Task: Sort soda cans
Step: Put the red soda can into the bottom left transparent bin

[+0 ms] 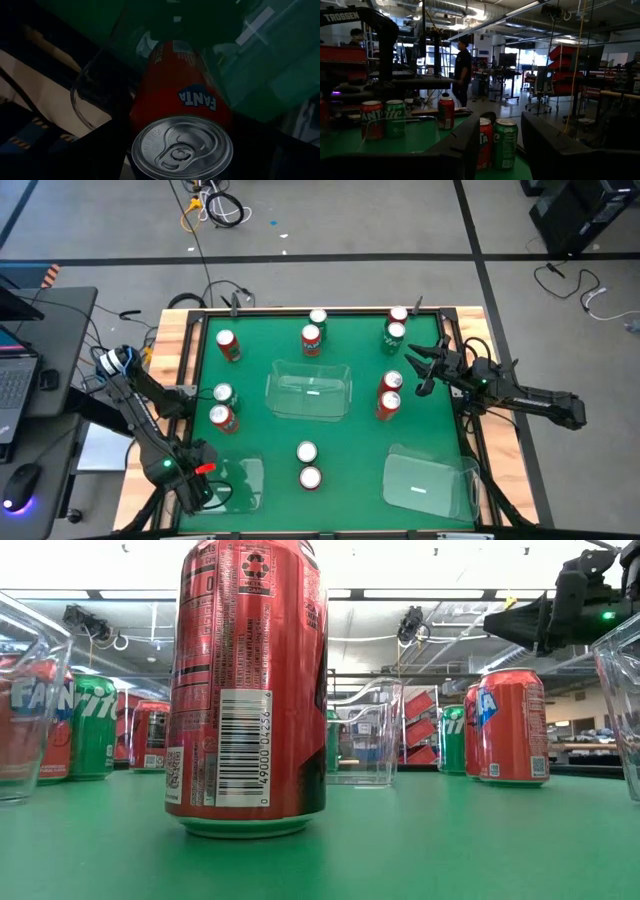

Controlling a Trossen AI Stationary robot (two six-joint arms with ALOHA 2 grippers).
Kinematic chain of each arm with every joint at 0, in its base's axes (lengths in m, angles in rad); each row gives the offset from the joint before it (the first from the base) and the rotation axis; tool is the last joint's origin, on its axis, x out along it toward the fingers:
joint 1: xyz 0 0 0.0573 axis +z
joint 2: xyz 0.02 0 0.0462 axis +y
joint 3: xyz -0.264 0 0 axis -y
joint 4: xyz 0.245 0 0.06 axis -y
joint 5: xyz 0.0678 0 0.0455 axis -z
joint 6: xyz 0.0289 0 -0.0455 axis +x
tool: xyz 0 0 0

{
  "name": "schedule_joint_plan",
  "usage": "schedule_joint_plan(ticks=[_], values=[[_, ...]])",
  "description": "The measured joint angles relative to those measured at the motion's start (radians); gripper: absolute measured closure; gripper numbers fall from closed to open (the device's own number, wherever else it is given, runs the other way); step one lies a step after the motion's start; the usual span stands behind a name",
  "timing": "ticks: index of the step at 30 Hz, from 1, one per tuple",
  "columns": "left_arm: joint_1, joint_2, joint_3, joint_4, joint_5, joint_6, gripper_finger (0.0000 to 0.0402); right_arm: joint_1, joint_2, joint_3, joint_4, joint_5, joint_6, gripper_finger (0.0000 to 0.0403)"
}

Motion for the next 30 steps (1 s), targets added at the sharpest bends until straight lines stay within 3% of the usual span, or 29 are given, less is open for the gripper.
schedule_joint_plan(ticks=[12, 22, 30], values=[[0.01, 0.0, -0.002, -0.08, -0.005, 0.027, 0.0086, 0.0, 0.0, 0.0, 0.001, 0.0, 0.0, 0.0272], [0.067, 0.0, -0.002, -0.097, 0.061, 0.09, 0.0057, 0.0, 0.0, 0.0, 0.005, 0.0, 0.0, 0.0269], [0.119, 0.0, -0.001, -0.092, 0.105, 0.198, 0.011, 0.0, 0.0, 0.0, 0.005, 0.0, 0.001, 0.0266]])
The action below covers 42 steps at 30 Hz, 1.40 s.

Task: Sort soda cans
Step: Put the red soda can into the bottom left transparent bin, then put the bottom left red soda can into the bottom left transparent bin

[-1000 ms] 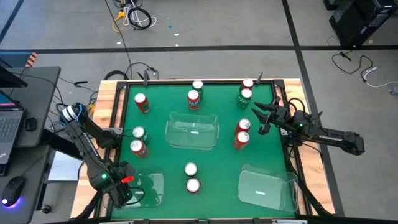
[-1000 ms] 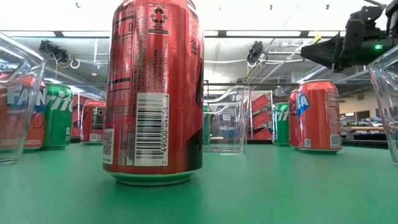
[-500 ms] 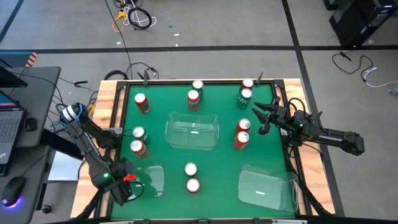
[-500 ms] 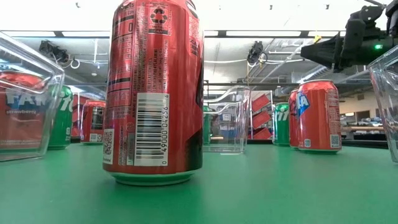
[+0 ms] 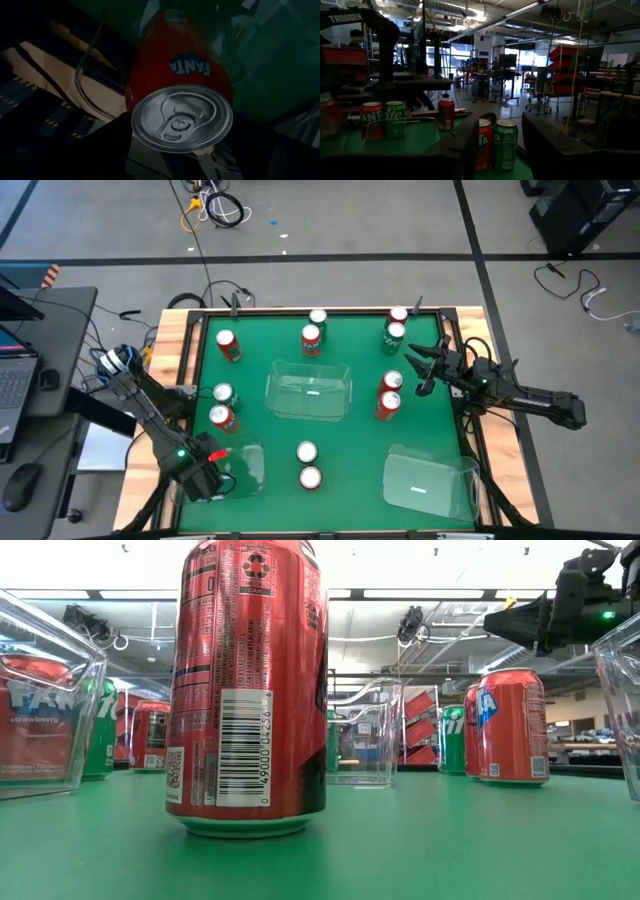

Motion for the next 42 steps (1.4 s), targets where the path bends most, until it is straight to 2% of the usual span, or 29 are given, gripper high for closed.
schedule_joint_plan(ticks=[5, 10, 15, 26, 32, 39, 42], values=[[0.006, -0.004, 0.001, -0.046, 0.004, 0.035, 0.0133, 0.0, 0.0, 0.0, -0.001, 0.0, 0.0, 0.0267], [0.007, -0.004, 0.001, -0.137, -0.011, 0.038, 0.0117, 0.0, 0.0, 0.0, 0.0, 0.0, 0.0, 0.0267], [0.013, -0.005, 0.001, -0.159, 0.019, 0.038, 0.0102, 0.0, 0.0, 0.0, 0.001, 0.0, 0.0, 0.0267], [0.031, -0.005, 0.008, -0.163, 0.075, 0.127, 0.0107, 0.0, 0.0, 0.0, 0.002, 0.0, 0.0, 0.0267], [0.051, -0.005, 0.107, -0.177, 0.048, 0.127, 0.0153, 0.0, 0.0, 0.0, 0.002, 0.0, 0.005, 0.0267], [0.141, -0.015, 0.236, -0.177, -0.245, 0.082, 0.0253, 0.0, 0.0, 0.0, -0.016, 0.0, 0.026, 0.0267], [0.198, -0.039, 0.245, -0.178, -0.325, 0.089, 0.0306, 0.0, 0.005, 0.0, -0.02, 0.0, 0.026, 0.0267]])
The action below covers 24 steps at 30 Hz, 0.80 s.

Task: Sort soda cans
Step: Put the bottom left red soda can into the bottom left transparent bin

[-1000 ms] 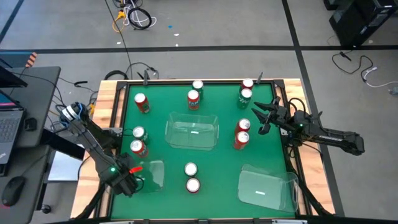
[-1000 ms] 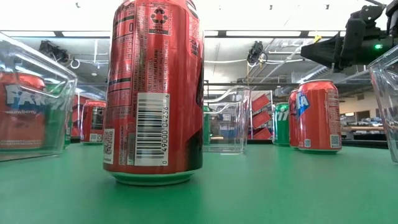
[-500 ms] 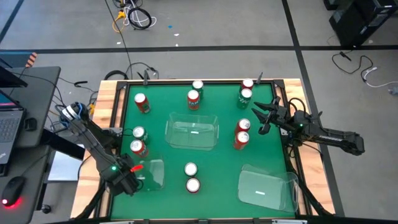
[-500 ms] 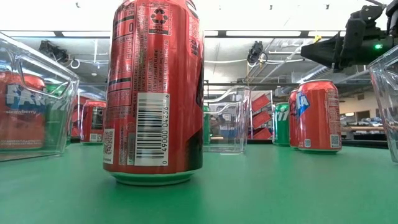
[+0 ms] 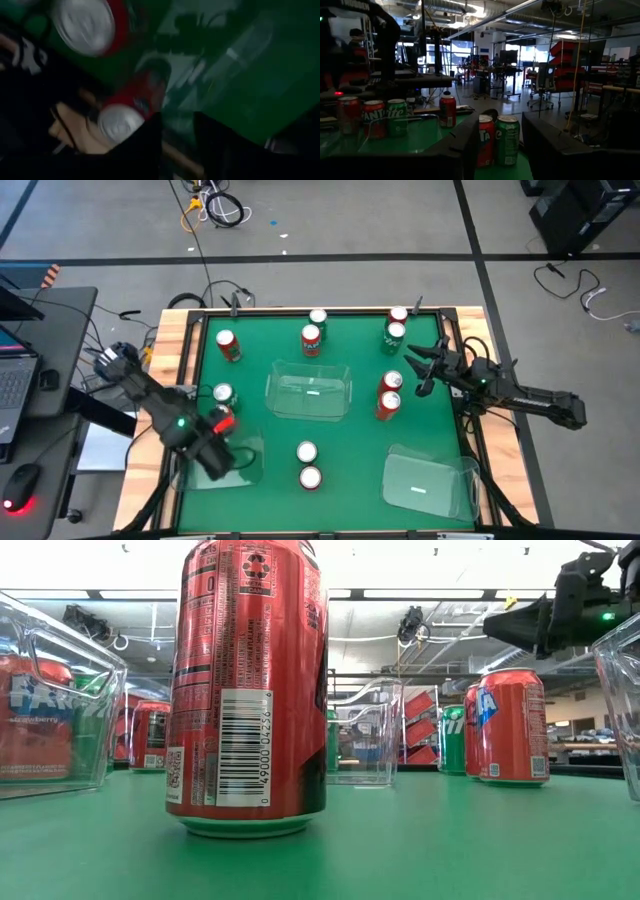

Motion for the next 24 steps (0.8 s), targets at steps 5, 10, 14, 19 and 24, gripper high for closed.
schedule_joint_plan(ticks=[5, 10, 14, 19, 24], values=[[0.108, -0.056, 0.0, 0.0, -0.089, 0.001, 0.0388, 0.0, 0.034, 0.0, -0.008, 0.0, 0.0, 0.0267], [0.212, -0.089, 0.0, -0.001, -0.108, -0.047, 0.0394, 0.0, 0.068, 0.0, -0.006, 0.0, 0.0, 0.0267], [0.279, -0.089, 0.0, -0.001, -0.103, -0.023, 0.0387, 0.0, 0.082, 0.0, 0.014, 0.0, 0.001, 0.0267], [0.348, -0.084, 0.0, 0.0, -0.06, 0.024, 0.0332, 0.0, 0.087, 0.0, 0.027, 0.0, 0.002, 0.0267], [0.377, -0.084, 0.0, 0.0, -0.056, 0.025, 0.0239, 0.0, 0.087, 0.0, 0.026, 0.0, 0.001, 0.0267]])
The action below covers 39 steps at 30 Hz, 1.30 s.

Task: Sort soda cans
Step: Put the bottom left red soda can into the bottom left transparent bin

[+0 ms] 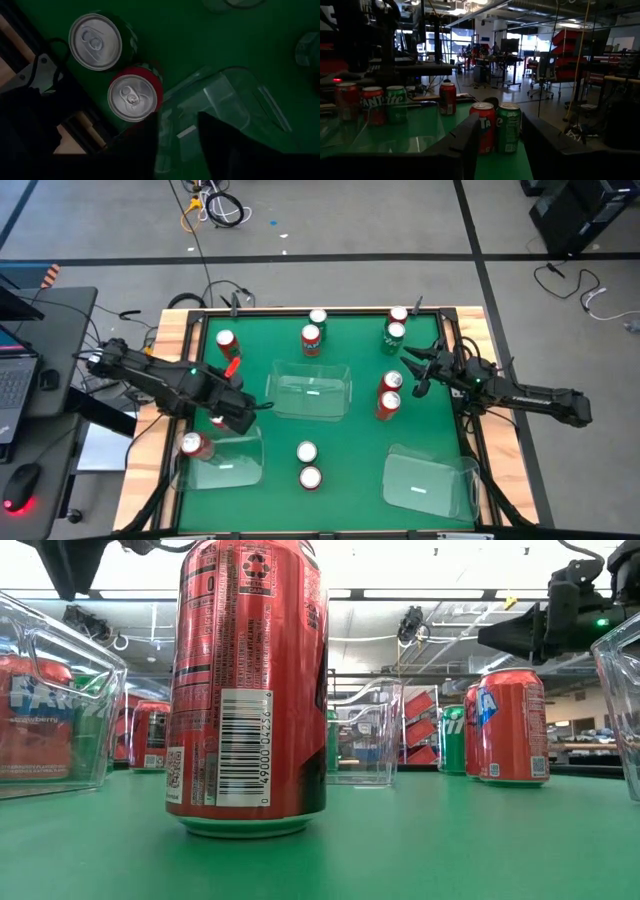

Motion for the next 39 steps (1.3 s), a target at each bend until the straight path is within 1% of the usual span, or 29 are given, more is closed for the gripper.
schedule_joint_plan(ticks=[4, 6, 8, 12, 19, 23, 25, 27, 30, 33, 39], values=[[0.001, 0.0, -0.024, -0.001, -0.003, -0.014, 0.0168, 0.0, 0.0, 0.0, -0.001, 0.0, 0.0, 0.0267], [0.001, 0.0, -0.052, 0.0, 0.011, -0.029, 0.0143, 0.0, 0.0, 0.0, -0.004, 0.0, 0.0, 0.0267], [0.001, 0.0, -0.083, 0.0, 0.054, -0.023, 0.0129, 0.0, 0.0, 0.0, -0.004, 0.0, 0.0, 0.0267], [0.001, 0.0, -0.146, -0.001, 0.105, -0.004, 0.0125, 0.0, 0.0, 0.0, -0.004, 0.0, 0.0, 0.0267], [0.02, -0.035, -0.206, 0.001, 0.086, 0.032, 0.0131, 0.0, 0.0, 0.0, -0.004, 0.0, 0.0, 0.0259], [0.034, -0.086, -0.209, -0.003, 0.064, 0.033, 0.0132, 0.0, 0.0, 0.0, -0.004, 0.0, 0.0, 0.0256], [0.034, -0.102, -0.209, 0.0, 0.064, 0.08, 0.0132, 0.0, 0.0, 0.0, -0.004, 0.0, -0.001, 0.0256], [0.034, -0.112, -0.209, 0.005, 0.073, 0.089, 0.0132, 0.0, 0.0, 0.0, -0.004, 0.0, 0.0, 0.0256], [0.034, -0.103, -0.208, 0.014, 0.087, 0.081, 0.0132, 0.0, 0.0, 0.0, -0.005, 0.0, 0.0, 0.0256], [0.034, -0.082, -0.208, 0.014, 0.075, 0.081, 0.0131, 0.0, 0.0, 0.0, -0.004, 0.0, 0.001, 0.0256], [0.034, -0.044, -0.208, 0.003, 0.075, 0.106, 0.0113, 0.0, 0.0, 0.0, -0.005, 0.0, 0.002, 0.0256]])
